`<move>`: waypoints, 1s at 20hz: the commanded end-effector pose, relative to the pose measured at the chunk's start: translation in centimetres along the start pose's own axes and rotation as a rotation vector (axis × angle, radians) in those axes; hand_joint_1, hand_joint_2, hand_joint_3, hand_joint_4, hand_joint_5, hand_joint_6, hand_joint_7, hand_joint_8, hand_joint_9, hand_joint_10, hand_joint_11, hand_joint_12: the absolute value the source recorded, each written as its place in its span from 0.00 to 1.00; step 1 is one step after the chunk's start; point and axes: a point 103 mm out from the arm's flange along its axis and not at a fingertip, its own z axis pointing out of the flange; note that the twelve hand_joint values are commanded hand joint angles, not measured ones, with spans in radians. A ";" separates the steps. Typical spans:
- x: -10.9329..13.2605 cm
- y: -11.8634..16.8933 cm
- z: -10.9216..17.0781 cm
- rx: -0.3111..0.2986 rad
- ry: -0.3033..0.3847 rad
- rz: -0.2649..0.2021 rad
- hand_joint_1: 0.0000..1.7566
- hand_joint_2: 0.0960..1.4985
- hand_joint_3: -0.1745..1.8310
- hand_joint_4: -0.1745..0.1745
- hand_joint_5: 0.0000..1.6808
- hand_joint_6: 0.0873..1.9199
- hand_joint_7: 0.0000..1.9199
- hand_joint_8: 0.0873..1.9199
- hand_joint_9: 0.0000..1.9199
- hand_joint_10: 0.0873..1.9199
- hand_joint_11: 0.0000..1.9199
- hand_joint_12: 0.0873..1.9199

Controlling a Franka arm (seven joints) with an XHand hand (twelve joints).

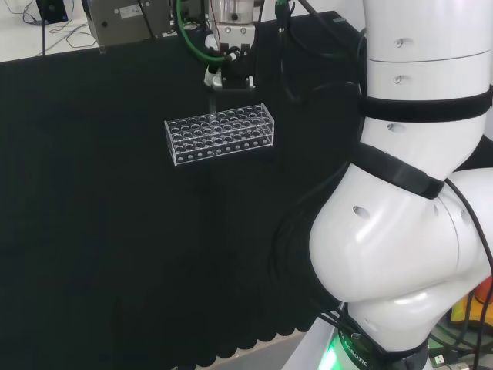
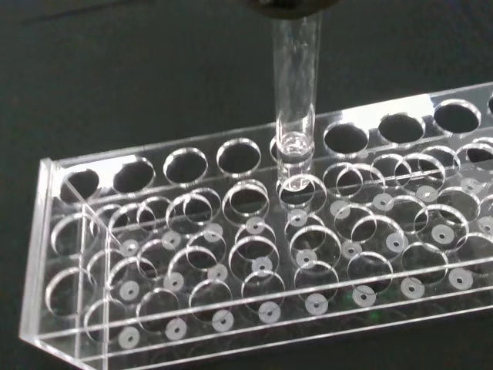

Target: Pick up the test tube.

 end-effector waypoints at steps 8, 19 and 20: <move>0.1 -0.5 -4.7 -0.032 0.039 -0.007 0.80 0.69 0.09 0.00 0.62 0.24 0.57 0.58 0.57 0.42 0.66 0.43; -1.1 -3.4 -12.2 -0.103 0.077 -0.037 0.80 0.69 0.09 0.00 0.62 0.24 0.57 0.58 0.57 0.42 0.66 0.43; -1.2 -3.7 -12.6 -0.109 0.080 -0.040 0.80 0.69 0.09 0.00 0.62 0.24 0.57 0.58 0.57 0.42 0.66 0.43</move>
